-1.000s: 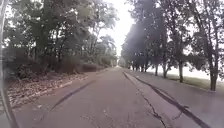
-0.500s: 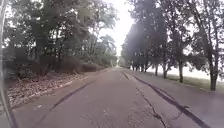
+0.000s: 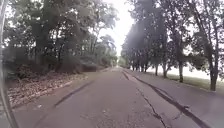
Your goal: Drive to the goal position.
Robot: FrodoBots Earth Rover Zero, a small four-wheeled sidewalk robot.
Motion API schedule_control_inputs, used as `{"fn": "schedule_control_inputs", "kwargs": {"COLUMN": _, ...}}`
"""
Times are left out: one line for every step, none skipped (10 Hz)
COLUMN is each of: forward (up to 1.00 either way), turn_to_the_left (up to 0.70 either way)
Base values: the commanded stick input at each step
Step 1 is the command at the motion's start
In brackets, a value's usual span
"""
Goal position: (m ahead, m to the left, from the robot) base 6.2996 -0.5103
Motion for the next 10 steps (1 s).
{"fn": "schedule_control_inputs", "kwargs": {"forward": 0.07, "turn_to_the_left": 0.0}}
{"fn": "schedule_control_inputs", "kwargs": {"forward": 0.07, "turn_to_the_left": 0.0}}
{"fn": "schedule_control_inputs", "kwargs": {"forward": 0.07, "turn_to_the_left": 0.0}}
{"fn": "schedule_control_inputs", "kwargs": {"forward": 0.07, "turn_to_the_left": 0.0}}
{"fn": "schedule_control_inputs", "kwargs": {"forward": 0.07, "turn_to_the_left": 0.0}}
{"fn": "schedule_control_inputs", "kwargs": {"forward": 0.07, "turn_to_the_left": 0.0}}
{"fn": "schedule_control_inputs", "kwargs": {"forward": 0.07, "turn_to_the_left": 0.0}}
{"fn": "schedule_control_inputs", "kwargs": {"forward": 0.07, "turn_to_the_left": 0.0}}
{"fn": "schedule_control_inputs", "kwargs": {"forward": 0.07, "turn_to_the_left": 0.0}}
{"fn": "schedule_control_inputs", "kwargs": {"forward": 0.07, "turn_to_the_left": 0.0}}
